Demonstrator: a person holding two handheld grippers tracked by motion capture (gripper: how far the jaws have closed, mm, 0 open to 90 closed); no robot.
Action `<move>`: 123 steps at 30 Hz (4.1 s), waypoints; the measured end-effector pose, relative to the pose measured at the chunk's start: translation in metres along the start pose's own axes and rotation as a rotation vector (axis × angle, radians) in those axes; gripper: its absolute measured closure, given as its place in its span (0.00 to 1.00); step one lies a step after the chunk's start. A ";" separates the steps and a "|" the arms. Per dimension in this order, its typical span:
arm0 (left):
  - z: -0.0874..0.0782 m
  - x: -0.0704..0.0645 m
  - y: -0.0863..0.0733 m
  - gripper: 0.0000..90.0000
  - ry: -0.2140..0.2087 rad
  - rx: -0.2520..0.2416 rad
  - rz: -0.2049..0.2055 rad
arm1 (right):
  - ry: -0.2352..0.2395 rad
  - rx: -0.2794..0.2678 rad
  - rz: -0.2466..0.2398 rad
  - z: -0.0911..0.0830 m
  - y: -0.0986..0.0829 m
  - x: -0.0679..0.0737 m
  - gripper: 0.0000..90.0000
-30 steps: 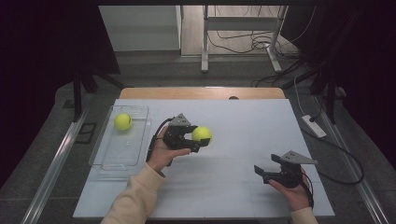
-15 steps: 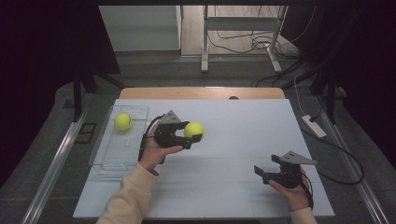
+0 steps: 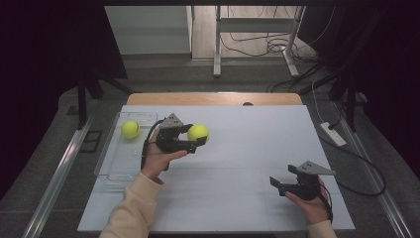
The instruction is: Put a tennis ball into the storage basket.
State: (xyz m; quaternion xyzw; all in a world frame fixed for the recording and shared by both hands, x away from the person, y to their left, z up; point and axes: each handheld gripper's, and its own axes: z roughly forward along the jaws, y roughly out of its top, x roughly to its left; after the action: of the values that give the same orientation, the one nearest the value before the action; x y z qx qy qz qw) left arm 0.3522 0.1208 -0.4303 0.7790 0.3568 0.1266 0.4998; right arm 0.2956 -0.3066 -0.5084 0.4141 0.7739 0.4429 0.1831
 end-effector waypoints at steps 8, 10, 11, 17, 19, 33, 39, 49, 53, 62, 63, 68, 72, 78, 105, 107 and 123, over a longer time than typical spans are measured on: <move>-0.006 0.003 -0.001 0.30 0.029 -0.009 -0.005 | 0.005 0.002 0.000 0.001 0.001 -0.001 0.12; -0.008 0.004 -0.001 0.30 0.038 -0.014 -0.009 | 0.006 0.002 0.002 0.002 0.001 0.000 0.12; -0.009 0.004 -0.001 0.30 0.040 -0.017 -0.012 | 0.007 0.002 0.002 0.002 0.001 0.000 0.12; -0.015 0.008 0.000 0.30 0.054 -0.036 -0.022 | 0.006 0.004 -0.002 0.001 0.000 -0.001 0.12; -0.015 0.009 0.000 0.30 0.055 -0.036 -0.020 | 0.004 0.002 -0.002 0.000 0.000 -0.001 0.12; -0.024 0.012 0.001 0.30 0.099 -0.052 -0.020 | 0.000 0.002 -0.003 0.000 -0.001 -0.002 0.12; -0.030 0.012 0.003 0.30 0.115 -0.065 -0.017 | 0.001 0.001 -0.002 -0.001 -0.001 -0.002 0.12; -0.035 0.019 0.001 0.30 0.143 -0.070 -0.032 | 0.001 0.000 -0.002 -0.001 0.000 -0.002 0.12; -0.037 0.022 0.000 0.30 0.153 -0.075 -0.039 | 0.001 -0.001 -0.001 -0.001 0.000 -0.002 0.12; -0.043 0.029 -0.001 0.30 0.177 -0.085 -0.056 | 0.002 0.000 -0.003 -0.001 0.000 -0.002 0.12; -0.043 0.030 -0.001 0.30 0.180 -0.086 -0.058 | 0.002 0.000 -0.003 -0.001 0.000 -0.002 0.12; -0.045 0.033 -0.002 0.30 0.193 -0.089 -0.068 | 0.001 -0.001 -0.002 -0.001 0.000 -0.002 0.12; -0.048 0.038 -0.004 0.30 0.206 -0.093 -0.083 | 0.000 0.000 -0.002 -0.001 0.000 -0.002 0.12; -0.051 0.043 -0.005 0.30 0.219 -0.095 -0.094 | 0.001 0.000 -0.002 -0.001 0.000 -0.002 0.12; -0.074 0.071 -0.014 0.30 0.289 -0.118 -0.162 | 0.000 -0.001 -0.002 -0.001 0.000 -0.001 0.12; -0.075 0.072 -0.015 0.30 0.295 -0.118 -0.166 | 0.000 0.000 -0.004 -0.001 0.000 -0.001 0.12; -0.090 0.083 -0.020 0.30 0.375 -0.109 -0.182 | -0.003 0.002 -0.004 -0.001 -0.001 -0.002 0.12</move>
State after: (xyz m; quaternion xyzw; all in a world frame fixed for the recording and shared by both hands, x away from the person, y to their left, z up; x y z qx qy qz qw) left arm 0.3530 0.2444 -0.4188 0.6782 0.5049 0.2427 0.4756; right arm 0.2957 -0.3088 -0.5084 0.4135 0.7747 0.4413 0.1847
